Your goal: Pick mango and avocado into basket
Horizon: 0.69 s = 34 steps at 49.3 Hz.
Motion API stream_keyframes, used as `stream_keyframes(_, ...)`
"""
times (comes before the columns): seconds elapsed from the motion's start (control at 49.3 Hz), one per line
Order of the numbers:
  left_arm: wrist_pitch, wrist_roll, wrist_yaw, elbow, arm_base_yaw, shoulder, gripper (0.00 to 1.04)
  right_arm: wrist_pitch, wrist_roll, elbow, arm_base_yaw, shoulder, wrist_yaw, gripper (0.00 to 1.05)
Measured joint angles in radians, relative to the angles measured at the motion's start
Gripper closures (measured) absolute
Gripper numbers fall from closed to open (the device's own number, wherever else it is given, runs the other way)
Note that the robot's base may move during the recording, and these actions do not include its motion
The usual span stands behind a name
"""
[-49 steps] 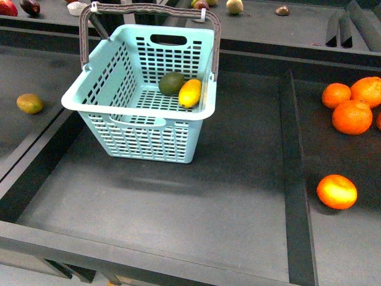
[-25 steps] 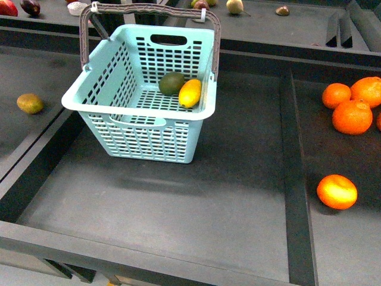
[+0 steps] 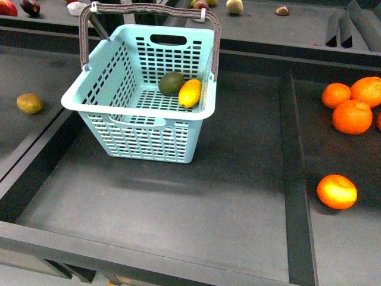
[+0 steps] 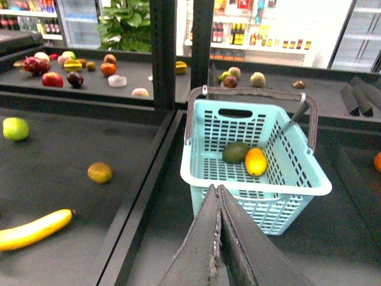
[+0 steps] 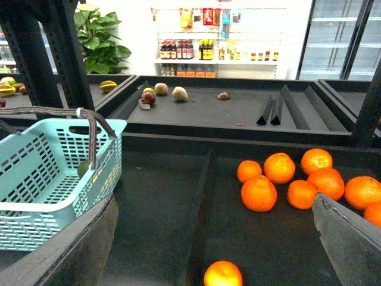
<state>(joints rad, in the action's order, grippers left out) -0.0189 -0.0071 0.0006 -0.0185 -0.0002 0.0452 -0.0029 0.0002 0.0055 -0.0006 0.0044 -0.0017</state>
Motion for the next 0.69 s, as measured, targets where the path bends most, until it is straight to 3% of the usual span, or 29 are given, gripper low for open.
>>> stream_keyframes(0.527, 0.016, 0.0, 0.0, 0.0, 0.0, -0.041, 1.02, 0.0, 0.0, 0.0, 0.0, 0.0, 0.0, 0.08)
stream_keyframes(0.588, 0.016, 0.0, 0.0, 0.0, 0.0, -0.041, 0.92, 0.0, 0.0, 0.0, 0.0, 0.0, 0.0, 0.08)
stream_keyframes(0.689, 0.016, 0.0, 0.0, 0.0, 0.0, -0.041, 0.64, 0.0, 0.0, 0.0, 0.0, 0.0, 0.0, 0.08)
